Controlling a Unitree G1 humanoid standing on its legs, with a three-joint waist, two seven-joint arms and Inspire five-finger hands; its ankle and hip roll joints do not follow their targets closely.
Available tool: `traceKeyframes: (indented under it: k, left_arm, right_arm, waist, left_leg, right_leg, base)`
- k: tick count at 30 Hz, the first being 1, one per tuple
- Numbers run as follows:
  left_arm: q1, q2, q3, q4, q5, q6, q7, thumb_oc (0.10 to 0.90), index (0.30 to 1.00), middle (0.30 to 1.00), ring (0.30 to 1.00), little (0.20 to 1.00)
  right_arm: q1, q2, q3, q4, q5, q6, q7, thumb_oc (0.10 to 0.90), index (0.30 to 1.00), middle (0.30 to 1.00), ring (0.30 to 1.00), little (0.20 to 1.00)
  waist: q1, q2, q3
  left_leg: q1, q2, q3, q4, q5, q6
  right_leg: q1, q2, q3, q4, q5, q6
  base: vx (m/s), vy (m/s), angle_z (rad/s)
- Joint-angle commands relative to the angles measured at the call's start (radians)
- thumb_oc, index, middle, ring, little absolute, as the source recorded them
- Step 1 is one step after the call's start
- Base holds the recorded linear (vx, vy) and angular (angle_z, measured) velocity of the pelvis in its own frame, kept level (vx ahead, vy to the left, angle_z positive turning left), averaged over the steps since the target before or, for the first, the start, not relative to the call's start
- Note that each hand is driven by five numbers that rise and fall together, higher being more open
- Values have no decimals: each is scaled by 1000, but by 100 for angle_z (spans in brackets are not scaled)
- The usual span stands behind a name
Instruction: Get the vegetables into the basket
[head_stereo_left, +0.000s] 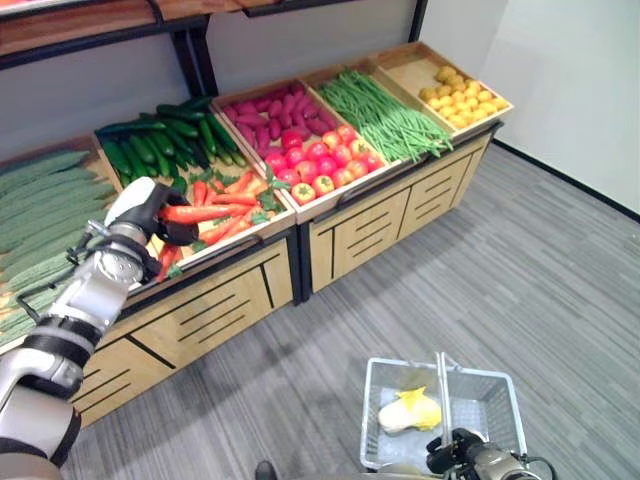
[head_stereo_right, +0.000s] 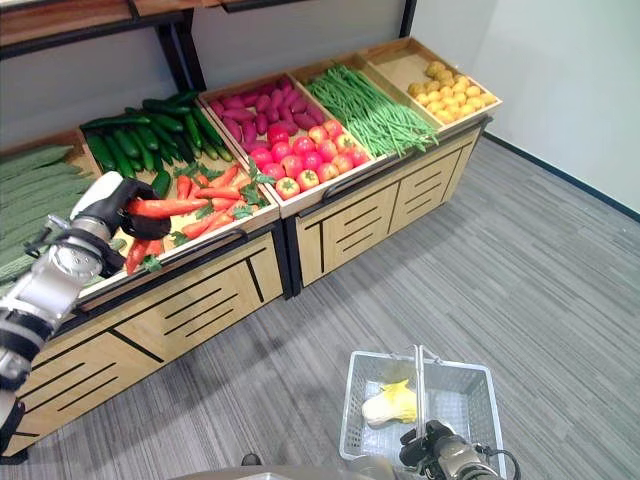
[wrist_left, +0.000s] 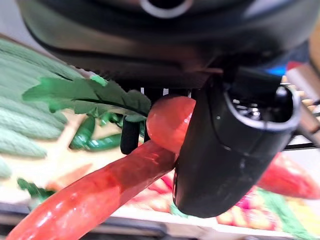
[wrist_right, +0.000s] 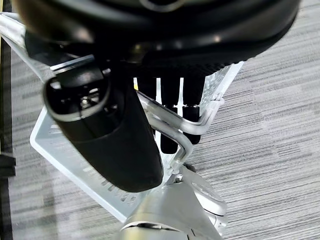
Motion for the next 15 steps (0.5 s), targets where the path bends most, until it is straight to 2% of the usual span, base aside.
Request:
traceKeyframes:
  k: [1,7,15]
  left_arm:
    - [12,-29,207,-69,-49,-57,78,400,300,300,300,300]
    - [218,-178,328,-281,-84,-71,57,400,300,300,300,300]
    - [347,-265,383,-401,-89,-68,42,400,300,300,300,300]
  right_arm:
    - [4,-34,-4,32,-31,14,-18,400,300,300,300,300]
    - [-3,-25,-64,14,-8,18,-30,400,300,300,300,300]
    - [8,-20,-86,-5,4,16,-40,400,300,300,300,300]
  waist:
    - [12,-15,-61]
    - [23,-33,-58]
    - [33,-47,-59]
  left_leg:
    - [96,-75,-18,8,-121,28]
    - [118,-74,-17,8,-125,34]
    - [121,-80,-25,8,-133,45]
  right_leg:
    - [-8,1,-18,7,1,56]
    - [19,-6,-35,19,-3,57]
    - [25,-10,-36,19,3,57]
  base:
    - [0,0,0]
    - [-38,26,2]
    - [-15,18,9]
